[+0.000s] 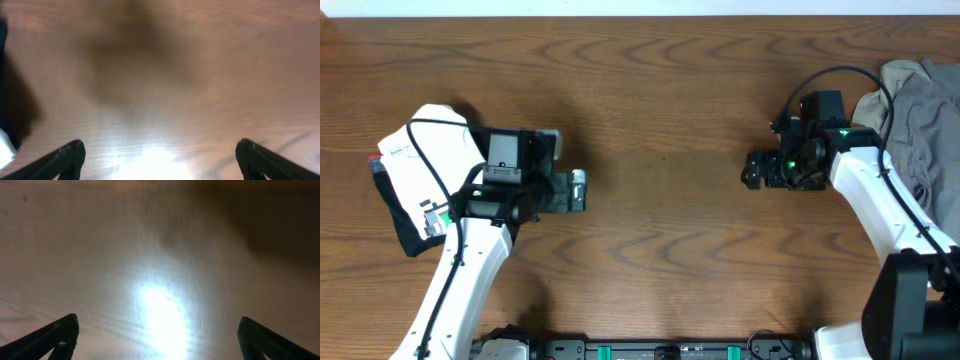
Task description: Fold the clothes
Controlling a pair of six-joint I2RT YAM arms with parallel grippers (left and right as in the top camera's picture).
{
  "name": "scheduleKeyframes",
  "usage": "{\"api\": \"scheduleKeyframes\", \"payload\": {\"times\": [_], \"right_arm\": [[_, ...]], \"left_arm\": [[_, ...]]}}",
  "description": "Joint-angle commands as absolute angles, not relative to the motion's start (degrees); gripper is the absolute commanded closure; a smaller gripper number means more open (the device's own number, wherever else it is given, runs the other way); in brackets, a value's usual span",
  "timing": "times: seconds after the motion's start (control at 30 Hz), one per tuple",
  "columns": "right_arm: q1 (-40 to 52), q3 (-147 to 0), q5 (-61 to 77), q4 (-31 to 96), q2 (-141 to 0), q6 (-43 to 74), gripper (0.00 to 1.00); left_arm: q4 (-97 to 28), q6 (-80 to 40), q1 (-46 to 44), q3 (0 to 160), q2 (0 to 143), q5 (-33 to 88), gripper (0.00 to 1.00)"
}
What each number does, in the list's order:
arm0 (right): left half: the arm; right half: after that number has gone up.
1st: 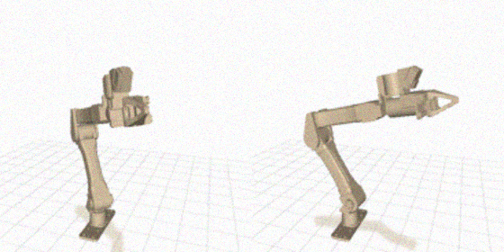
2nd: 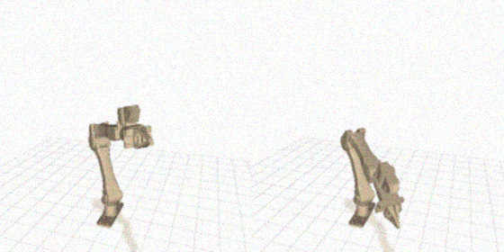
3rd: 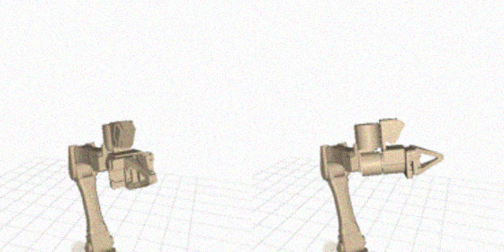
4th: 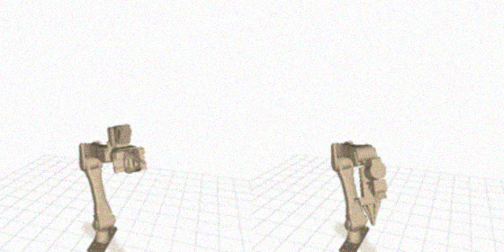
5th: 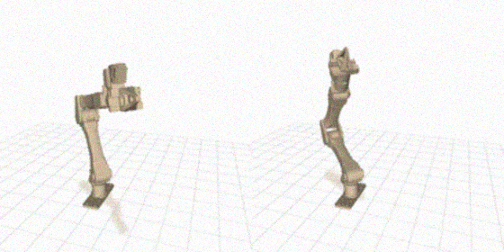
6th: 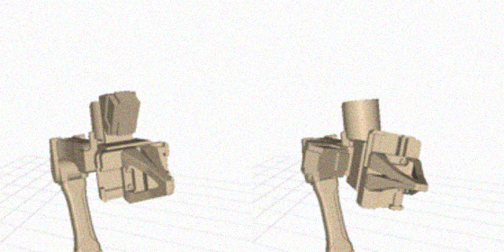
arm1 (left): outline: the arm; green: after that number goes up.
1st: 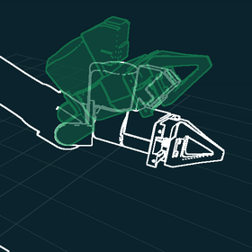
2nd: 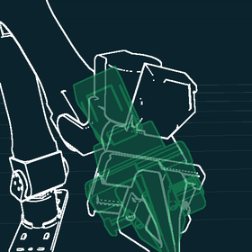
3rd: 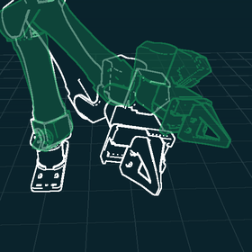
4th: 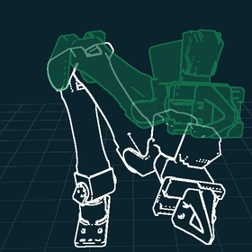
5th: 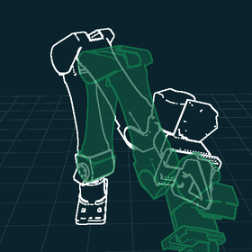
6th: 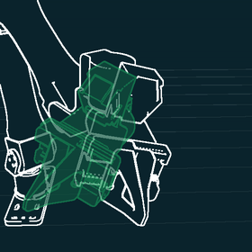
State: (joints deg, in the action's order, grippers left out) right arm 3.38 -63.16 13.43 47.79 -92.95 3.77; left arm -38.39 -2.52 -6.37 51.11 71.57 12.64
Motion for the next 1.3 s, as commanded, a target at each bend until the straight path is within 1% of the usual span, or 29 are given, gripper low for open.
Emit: {"api": "scheduleKeyframes", "payload": {"times": [0.0, 0.27, 0.47, 0.67, 0.83, 1.07, 1.27], "right_arm": [[3.03, -63.09, 11.68, 49.91, -86.98, 4.23, 0.01], [3.07, -61.8, 6.39, 52.36, -68.1, 5.19, 0.01], [3.05, -55.42, 1.15, 50.89, -49.91, 8.93, 0.01], [3.05, -48.6, -2.61, 52.07, -35.59, 10.07, 0.01], [3.05, -47.81, -2.55, 56.49, -31.59, 10.07, 0.01], [3.05, -47.81, -2.57, 62.33, -31.62, 10.07, 0.01], [3.05, -47.81, -2.57, 64.12, -31.62, 10.07, 0.01]], "left_arm": [[-40.71, -3.03, -4.38, 52.01, 70.22, 10.94, 0.02], [-43.7, -0.43, -1.93, 51.77, 56.01, 11.49, 0.02], [-43.72, -0.27, -1.06, 51.11, 42.3, 11.4, 0.02], [-43.92, -0.67, -0.67, 51.11, 37.01, 7.86, 0.02], [-43.97, -0.67, -0.67, 51.11, 37.04, 7.88, 0.02], [-43.97, -0.67, -0.67, 51.11, 37.04, 7.88, 0.02], [-43.94, -0.67, -0.67, 51.11, 37.04, 7.88, 0.02]]}}
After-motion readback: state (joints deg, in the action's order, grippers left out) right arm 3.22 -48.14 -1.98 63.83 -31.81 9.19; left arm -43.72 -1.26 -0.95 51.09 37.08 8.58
